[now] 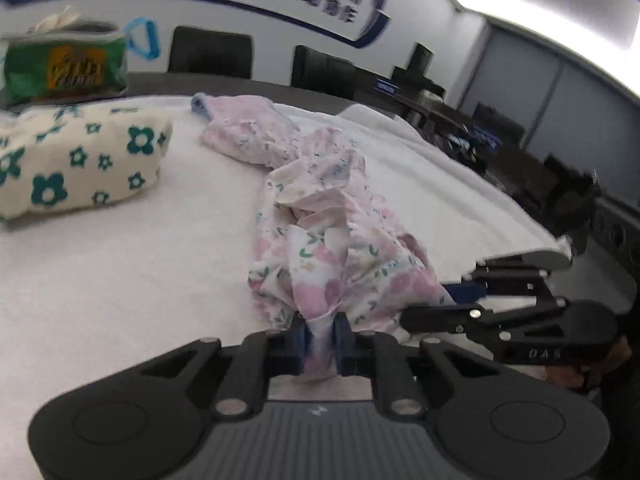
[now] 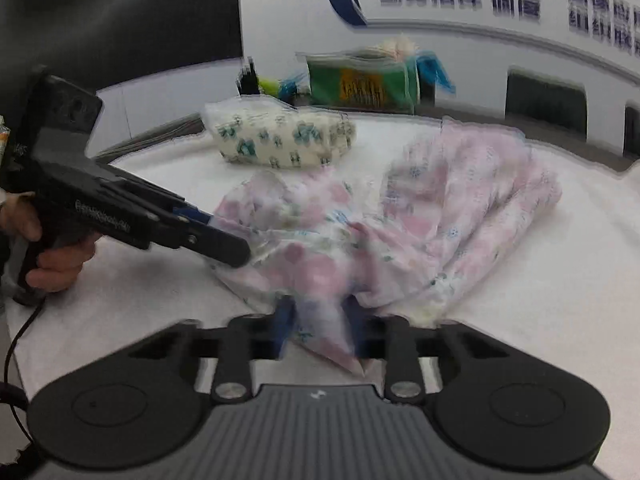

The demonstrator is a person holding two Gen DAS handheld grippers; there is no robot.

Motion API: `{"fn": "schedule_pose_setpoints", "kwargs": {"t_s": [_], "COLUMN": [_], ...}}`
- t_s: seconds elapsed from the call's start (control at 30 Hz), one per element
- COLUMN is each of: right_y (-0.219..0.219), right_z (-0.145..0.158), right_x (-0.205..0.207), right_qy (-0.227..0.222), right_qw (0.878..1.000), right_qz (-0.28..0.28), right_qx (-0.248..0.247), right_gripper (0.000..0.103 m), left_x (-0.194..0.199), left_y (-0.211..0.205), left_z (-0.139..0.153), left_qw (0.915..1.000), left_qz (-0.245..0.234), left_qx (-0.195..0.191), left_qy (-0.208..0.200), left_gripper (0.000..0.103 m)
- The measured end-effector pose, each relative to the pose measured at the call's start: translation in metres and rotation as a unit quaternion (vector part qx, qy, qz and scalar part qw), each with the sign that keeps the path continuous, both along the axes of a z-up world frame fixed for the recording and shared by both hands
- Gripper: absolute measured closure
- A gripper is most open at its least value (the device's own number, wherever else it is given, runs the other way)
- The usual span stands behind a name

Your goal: Fold clothes

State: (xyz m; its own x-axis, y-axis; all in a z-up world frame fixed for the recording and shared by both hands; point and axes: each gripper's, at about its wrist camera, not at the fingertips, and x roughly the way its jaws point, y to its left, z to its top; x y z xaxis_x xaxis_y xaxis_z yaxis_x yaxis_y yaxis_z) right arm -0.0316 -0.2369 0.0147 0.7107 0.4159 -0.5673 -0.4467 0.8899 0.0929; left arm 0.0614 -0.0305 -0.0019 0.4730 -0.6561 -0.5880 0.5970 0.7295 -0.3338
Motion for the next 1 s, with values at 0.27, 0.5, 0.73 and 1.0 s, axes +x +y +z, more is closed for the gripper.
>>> {"fn": "schedule_pose_setpoints", "kwargs": {"t_s": [0.27,0.5,0.73,1.0], "right_y": [-0.020,-0.039,-0.062,-0.040], "right_z": [0.040,0.042,0.056,0.041], "right_x": [-0.078,-0.153,-0.172,-0.153], "right_qy": [0.023,0.021,-0.057,-0.086], "right_qw": [0.997,0.999,0.998,0.996], "right_qz": [0.065,0.049,-0.026,0.015], "right_qx": [0.017,0.012,-0.008,0.013], "right_gripper": [0.086,0.079,0.041,0.038], "left_x": [-0.091,-0.143,-0.158,-0.176], "left_y": [0.004,-0.006,0.011,0.032], "left_z": [0.017,0.007,0.012,0.018], "left_qw": [0.9956,0.9957,0.9968,0.9917], "left_qz": [-0.026,-0.037,0.005,0.006], "left_qx": [-0.060,-0.080,-0.077,-0.117], "left_qy": [0.067,0.030,-0.024,-0.053], "left_gripper": [0.099,0.082,0.058,0.056]}}
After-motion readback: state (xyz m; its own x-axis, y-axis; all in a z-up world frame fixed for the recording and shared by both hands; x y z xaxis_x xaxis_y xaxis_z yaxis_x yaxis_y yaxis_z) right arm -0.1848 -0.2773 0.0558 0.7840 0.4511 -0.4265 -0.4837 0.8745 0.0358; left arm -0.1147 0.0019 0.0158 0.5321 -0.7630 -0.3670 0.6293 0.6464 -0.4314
